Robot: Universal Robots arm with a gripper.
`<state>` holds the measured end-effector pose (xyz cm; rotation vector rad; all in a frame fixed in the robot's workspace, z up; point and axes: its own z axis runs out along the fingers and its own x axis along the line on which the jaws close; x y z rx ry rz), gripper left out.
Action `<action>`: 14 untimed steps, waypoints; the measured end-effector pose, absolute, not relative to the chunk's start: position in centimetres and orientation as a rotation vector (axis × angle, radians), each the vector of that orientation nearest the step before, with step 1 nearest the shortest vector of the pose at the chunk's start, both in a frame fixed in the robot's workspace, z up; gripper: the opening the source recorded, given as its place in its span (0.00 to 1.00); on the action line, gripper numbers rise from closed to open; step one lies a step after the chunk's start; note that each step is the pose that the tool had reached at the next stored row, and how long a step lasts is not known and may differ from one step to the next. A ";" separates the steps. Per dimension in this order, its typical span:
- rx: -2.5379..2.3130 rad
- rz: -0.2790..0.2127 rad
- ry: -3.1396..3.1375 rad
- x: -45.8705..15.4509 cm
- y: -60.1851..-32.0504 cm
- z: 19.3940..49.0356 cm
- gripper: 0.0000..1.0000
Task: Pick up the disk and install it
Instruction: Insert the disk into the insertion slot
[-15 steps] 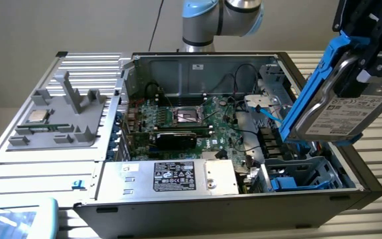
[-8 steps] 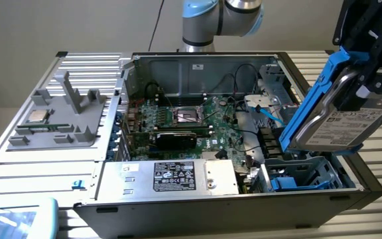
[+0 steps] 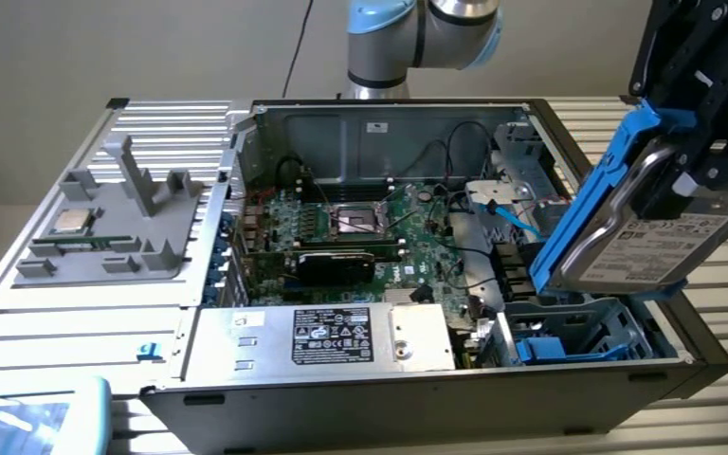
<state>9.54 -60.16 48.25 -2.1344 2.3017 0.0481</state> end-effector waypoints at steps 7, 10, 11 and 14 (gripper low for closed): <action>-2.135 0.048 2.302 9.5 -60.6 47.0 0.37; -2.134 0.048 2.302 9.5 -60.6 46.4 0.37; -2.135 0.048 2.302 9.5 -60.6 46.3 0.37; -2.134 0.048 2.302 9.5 -60.6 45.7 0.37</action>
